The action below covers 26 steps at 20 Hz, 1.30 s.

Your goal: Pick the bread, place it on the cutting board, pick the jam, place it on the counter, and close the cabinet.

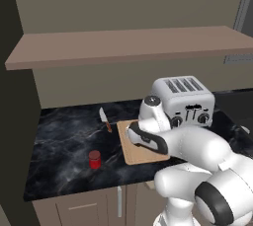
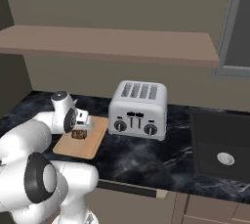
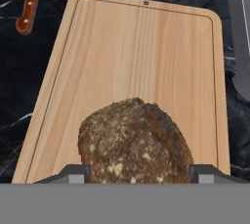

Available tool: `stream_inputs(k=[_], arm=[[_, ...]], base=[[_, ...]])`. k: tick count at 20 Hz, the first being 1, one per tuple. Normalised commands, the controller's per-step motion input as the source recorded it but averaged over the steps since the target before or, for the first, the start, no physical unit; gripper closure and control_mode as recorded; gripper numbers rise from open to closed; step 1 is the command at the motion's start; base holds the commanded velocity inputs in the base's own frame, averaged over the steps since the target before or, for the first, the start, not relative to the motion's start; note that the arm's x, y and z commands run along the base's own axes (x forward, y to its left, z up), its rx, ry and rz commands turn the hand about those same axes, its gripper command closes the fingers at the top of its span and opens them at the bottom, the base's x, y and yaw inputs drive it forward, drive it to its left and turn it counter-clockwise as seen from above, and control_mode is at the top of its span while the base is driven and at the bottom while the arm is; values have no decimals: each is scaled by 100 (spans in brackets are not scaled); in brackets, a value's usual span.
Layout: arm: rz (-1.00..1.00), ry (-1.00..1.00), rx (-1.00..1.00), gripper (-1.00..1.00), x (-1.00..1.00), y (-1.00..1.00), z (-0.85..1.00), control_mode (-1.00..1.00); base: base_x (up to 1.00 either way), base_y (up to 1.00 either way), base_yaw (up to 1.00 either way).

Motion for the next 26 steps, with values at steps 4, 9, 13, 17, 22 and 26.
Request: stream_inputs(k=[4, 9, 13, 17, 22, 26], arm=[[0, 0, 0, -100, 0, 0, -4, -100], [0, 0, 0, -100, 0, 0, 0, -100], [0, 0, 0, -100, 0, 0, 0, -100], [0, 0, 0, -100, 0, 0, 0, -100], [0, 0, 0, -100, 0, 0, 0, -100], [0, -1, 0, -100, 0, 0, 0, -100]], base=[[0, 0, 0], [0, 0, 0], [0, 0, 0], [0, 0, 0], [0, 0, 0], [0, 0, 0]])
